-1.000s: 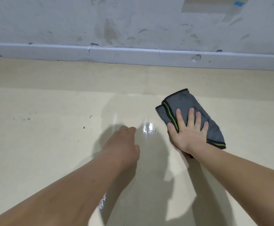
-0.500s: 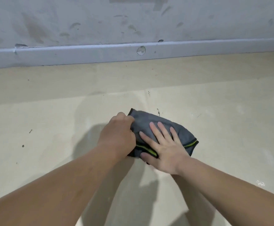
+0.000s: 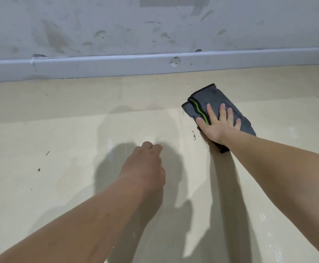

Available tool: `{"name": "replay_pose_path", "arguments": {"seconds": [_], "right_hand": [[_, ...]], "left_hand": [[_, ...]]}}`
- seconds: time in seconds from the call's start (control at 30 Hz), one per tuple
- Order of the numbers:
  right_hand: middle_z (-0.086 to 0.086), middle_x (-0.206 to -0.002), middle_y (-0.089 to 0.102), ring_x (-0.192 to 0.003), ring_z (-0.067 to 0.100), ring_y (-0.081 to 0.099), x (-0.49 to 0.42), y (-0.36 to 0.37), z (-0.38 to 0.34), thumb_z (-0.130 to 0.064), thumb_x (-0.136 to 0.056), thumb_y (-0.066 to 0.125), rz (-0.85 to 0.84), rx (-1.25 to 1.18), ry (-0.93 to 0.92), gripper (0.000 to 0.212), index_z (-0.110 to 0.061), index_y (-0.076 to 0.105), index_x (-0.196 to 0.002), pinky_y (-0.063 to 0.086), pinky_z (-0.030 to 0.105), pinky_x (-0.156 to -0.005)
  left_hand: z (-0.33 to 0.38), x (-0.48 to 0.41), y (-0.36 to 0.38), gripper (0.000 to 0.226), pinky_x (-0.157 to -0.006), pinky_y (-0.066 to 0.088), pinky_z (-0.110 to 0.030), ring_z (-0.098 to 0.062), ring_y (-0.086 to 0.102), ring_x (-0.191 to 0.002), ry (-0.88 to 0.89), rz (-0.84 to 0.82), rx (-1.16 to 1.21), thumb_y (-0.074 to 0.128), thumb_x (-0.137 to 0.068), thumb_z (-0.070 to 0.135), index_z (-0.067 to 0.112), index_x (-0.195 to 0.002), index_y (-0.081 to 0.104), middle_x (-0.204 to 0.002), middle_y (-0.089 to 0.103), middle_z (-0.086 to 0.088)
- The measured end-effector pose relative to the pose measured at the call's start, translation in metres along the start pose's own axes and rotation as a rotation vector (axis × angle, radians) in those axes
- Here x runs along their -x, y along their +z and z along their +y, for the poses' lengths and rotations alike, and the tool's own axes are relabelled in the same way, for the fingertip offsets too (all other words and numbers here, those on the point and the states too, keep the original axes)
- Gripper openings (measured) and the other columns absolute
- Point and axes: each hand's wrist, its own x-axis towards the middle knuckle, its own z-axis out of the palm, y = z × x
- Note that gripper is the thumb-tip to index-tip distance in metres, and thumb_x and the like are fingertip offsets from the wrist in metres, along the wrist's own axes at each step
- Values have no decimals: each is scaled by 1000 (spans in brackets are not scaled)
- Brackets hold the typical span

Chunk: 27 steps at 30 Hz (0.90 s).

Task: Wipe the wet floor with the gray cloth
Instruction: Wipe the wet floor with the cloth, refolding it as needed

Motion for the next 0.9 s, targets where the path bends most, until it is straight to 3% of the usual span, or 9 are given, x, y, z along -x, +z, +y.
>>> {"name": "replay_pose_path", "arguments": {"seconds": [0.17,0.37,0.5,0.63,0.77,0.83,0.9], "right_hand": [[1,-170,-23,-156,26,-21,53,38,23,-79,-93,8,79,21,4,76,-48,-11,-159,-10,56,-124],[-2,-163,-37,-150,21,-38,160,97,59,-75,-95,5,80,89,-143,69,-52,-22,-154,-19,53,-122],[-9,-165,-32,-149,14,-38,205,115,107,-82,-90,0,51,56,-221,67,-62,-13,-152,-17,52,-123],[-13,-163,-36,-147,10,-40,202,100,165,-83,-90,10,-11,-23,35,67,-65,-20,-147,-19,49,-123],[-8,-166,-33,-152,18,-33,163,78,177,-83,-91,15,-37,-123,269,73,-59,-19,-152,-17,53,-123],[-4,-167,-32,-153,23,-30,138,70,170,-83,-91,11,-21,-157,354,75,-56,-18,-154,-14,56,-123],[0,-168,-30,-154,27,-28,115,60,162,-83,-91,10,2,-194,414,76,-54,-17,-155,-13,58,-122]], "left_hand": [[-2,6,4,45,-102,45,-37,-21,41,-133,43,-76,-87,47,-99,22,23,-144,42,-144,40,3],[30,-5,21,37,-97,50,-41,-24,45,-126,156,-124,-184,49,-98,27,23,-134,47,-131,45,2],[67,-16,40,38,-95,49,-39,-22,44,-124,250,-147,-177,48,-94,20,23,-132,49,-133,45,3],[101,-20,57,33,-95,46,-36,-24,40,-123,339,-211,-252,46,-91,16,21,-123,47,-133,40,1],[106,-29,62,19,-92,42,-35,-28,40,-121,369,-202,-338,48,-90,23,21,-106,40,-128,40,-4],[99,-41,65,40,-106,39,-44,-33,33,-136,312,-153,-416,49,-93,37,20,-127,41,-147,34,-11],[90,-51,65,79,-118,26,-57,-39,10,-153,183,-167,-463,44,-92,60,20,-154,19,-167,8,-20]]}}
